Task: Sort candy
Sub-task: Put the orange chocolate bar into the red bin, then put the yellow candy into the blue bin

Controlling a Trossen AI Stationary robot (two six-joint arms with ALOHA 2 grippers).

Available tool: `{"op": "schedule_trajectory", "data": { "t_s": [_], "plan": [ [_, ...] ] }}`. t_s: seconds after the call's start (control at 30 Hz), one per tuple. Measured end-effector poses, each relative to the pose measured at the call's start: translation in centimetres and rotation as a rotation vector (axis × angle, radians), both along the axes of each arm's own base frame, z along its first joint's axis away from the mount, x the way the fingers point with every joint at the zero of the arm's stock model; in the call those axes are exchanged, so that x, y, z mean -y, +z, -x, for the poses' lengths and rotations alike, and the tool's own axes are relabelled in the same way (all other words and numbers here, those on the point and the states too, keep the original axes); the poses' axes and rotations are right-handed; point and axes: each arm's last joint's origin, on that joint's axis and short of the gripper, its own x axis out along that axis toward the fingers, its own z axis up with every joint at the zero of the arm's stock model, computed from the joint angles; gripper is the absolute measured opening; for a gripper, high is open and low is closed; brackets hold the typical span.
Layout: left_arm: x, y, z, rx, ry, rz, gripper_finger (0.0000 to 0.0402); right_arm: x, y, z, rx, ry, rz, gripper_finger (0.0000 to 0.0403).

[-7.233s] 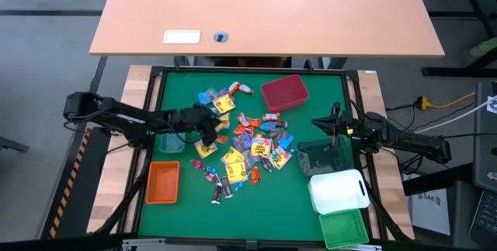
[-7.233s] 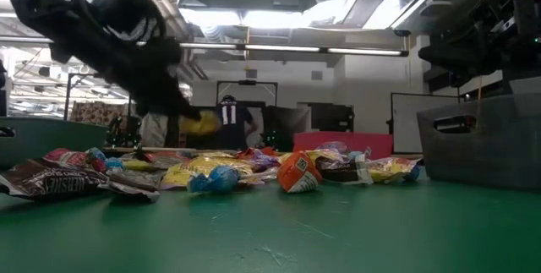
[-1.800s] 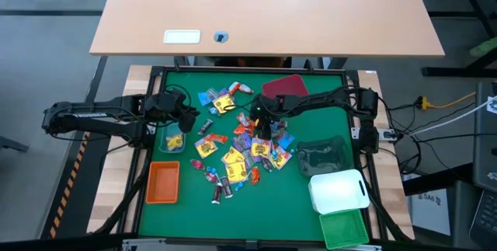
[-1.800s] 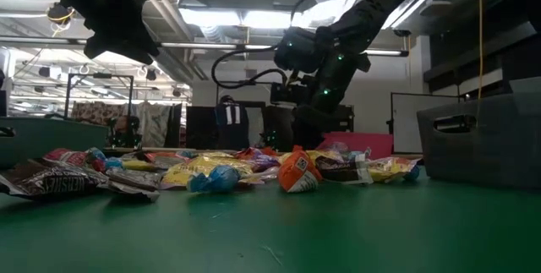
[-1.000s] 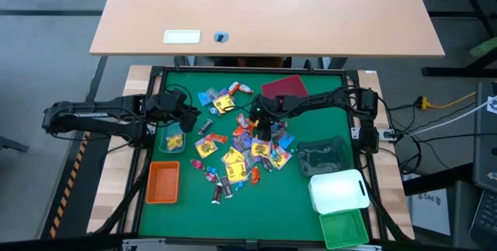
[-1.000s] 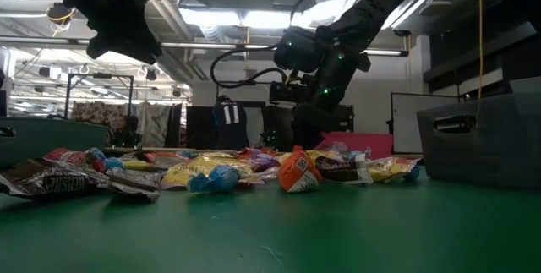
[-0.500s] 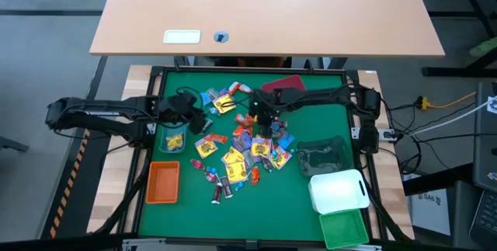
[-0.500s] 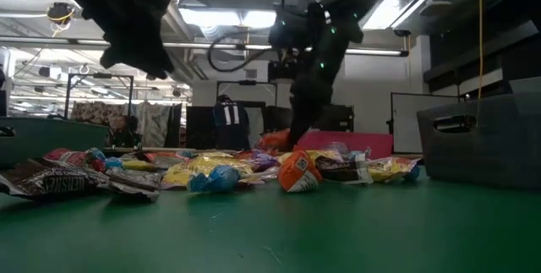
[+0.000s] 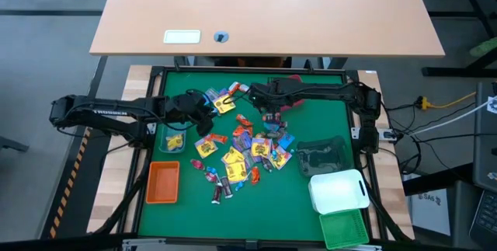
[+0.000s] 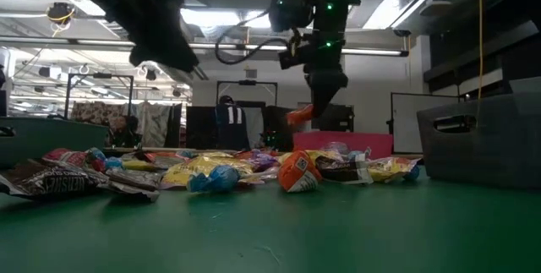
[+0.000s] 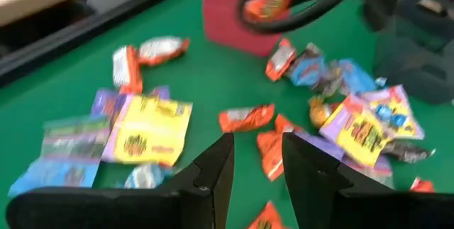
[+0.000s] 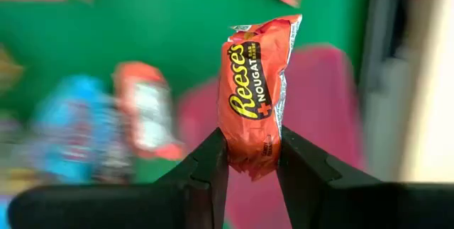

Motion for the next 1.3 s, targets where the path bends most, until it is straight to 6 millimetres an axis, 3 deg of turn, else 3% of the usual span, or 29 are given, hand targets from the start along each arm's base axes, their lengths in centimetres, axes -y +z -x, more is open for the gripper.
{"op": "schedule_trajectory", "data": {
  "t_s": [0.17,0.57,1.0,1.3],
  "plan": [
    [0.0,0.0,0.0,-0.003,-0.003,-0.003,0.0108,1.0,0.0,1.0,-0.1,-0.042,0.076,0.0103],
    [0.0,0.0,0.0,-0.002,0.0,-0.001,0.0108,3.3,-0.1,2.5,-0.167,-0.112,0.06,0.0108],
    [0.0,0.0,0.0,-0.054,-0.076,-0.096,0.0108,3.3,-0.1,2.5,-0.161,-0.115,0.053,0.0232],
    [-0.3,0.6,-1.1,-0.008,-0.149,-0.239,0.0123,3.3,-0.1,2.5,-0.16,-0.115,0.051,0.0255]
  ]
}}
